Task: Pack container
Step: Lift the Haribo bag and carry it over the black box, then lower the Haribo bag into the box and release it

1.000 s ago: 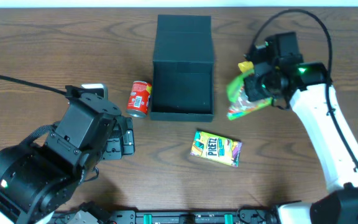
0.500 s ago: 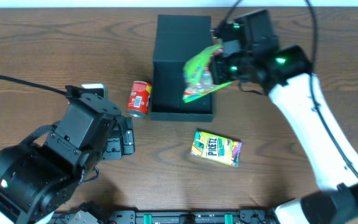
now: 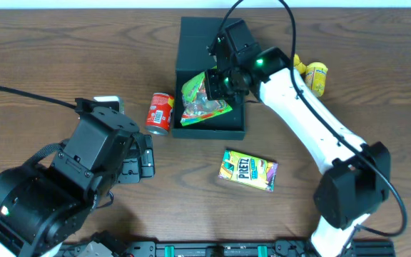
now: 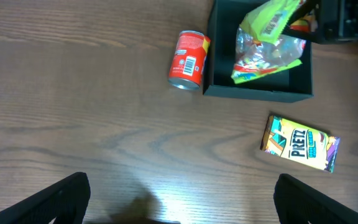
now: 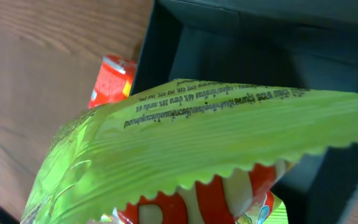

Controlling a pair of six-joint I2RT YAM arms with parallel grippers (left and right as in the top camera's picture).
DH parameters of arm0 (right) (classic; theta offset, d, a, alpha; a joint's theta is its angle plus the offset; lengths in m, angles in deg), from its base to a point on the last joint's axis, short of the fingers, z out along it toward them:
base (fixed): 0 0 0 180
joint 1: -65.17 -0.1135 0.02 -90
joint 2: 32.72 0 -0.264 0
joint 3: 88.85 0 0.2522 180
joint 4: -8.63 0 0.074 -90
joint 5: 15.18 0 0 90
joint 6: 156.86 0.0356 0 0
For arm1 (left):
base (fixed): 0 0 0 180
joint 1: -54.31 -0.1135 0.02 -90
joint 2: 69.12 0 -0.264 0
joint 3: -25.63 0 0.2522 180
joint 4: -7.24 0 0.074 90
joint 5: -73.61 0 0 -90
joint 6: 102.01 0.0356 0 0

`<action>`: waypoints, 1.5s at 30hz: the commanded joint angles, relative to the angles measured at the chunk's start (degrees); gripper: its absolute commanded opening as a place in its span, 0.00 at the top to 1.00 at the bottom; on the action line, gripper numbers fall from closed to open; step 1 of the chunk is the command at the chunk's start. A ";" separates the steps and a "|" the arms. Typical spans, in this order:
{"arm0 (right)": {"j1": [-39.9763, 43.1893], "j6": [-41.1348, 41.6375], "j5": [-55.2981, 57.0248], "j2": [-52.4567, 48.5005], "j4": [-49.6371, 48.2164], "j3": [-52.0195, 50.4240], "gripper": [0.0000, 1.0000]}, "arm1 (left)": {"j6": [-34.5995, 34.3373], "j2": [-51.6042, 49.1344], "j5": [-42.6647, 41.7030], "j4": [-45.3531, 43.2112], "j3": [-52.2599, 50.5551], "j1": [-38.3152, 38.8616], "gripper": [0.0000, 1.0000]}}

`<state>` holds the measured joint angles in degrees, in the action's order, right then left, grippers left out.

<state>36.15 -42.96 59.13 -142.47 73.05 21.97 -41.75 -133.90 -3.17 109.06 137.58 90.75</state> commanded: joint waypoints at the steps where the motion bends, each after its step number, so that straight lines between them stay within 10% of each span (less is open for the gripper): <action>1: -0.31 7.28 -0.76 -2.62 -1.01 1.62 0.98 | 0.59 0.02 -0.20 0.00 0.55 -0.04 0.04; 14: -0.26 10.43 1.51 -10.71 -5.97 1.60 0.94 | 0.59 0.02 -0.20 0.00 0.55 -0.04 0.05; 22: -0.31 10.84 1.53 -12.22 -6.47 1.51 0.71 | 0.59 0.02 -0.20 0.00 0.55 -0.04 0.05; 45: -1.42 12.26 0.00 -8.09 -8.74 1.51 0.98 | 0.59 0.02 -0.20 0.00 0.55 -0.04 0.05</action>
<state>35.80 -31.03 59.57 -151.59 64.81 22.39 -41.75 -133.90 -3.17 109.06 137.58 90.75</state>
